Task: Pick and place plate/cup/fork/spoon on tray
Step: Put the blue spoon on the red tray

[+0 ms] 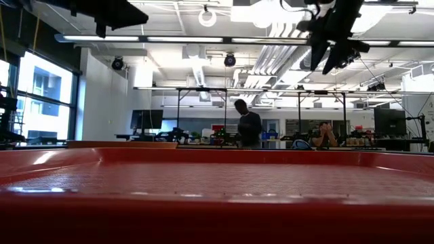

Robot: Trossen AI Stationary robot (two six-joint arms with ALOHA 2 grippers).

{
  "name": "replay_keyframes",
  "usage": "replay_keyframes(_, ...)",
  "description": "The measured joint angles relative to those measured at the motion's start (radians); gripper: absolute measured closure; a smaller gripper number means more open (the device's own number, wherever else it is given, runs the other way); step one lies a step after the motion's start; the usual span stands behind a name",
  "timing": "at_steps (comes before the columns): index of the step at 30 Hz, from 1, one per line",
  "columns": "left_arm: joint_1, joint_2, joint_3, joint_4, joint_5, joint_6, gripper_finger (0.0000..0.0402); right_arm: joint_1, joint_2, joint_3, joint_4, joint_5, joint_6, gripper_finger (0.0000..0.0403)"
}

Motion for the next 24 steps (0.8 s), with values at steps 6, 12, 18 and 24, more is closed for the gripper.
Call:
replay_keyframes(6, 0.025, 0.000, 0.000, -0.157, 0.000, -0.018, 0.0355, -0.027, 0.114, -0.021, -0.074, -0.074, 0.034, 0.0236)
replay_keyframes(12, 0.042, 0.000, 0.000, -0.249, 0.010, -0.076, 0.0355, -0.026, 0.172, -0.121, -0.066, -0.105, 0.077, 0.0236)
replay_keyframes(18, 0.061, 0.000, 0.000, -0.253, 0.027, -0.077, 0.0355, -0.026, 0.174, -0.243, 0.039, -0.116, 0.147, 0.0236)
replay_keyframes(24, 0.082, 0.000, 0.000, -0.253, 0.027, -0.077, 0.0355, -0.026, 0.173, -0.328, 0.149, -0.113, 0.183, 0.0236)
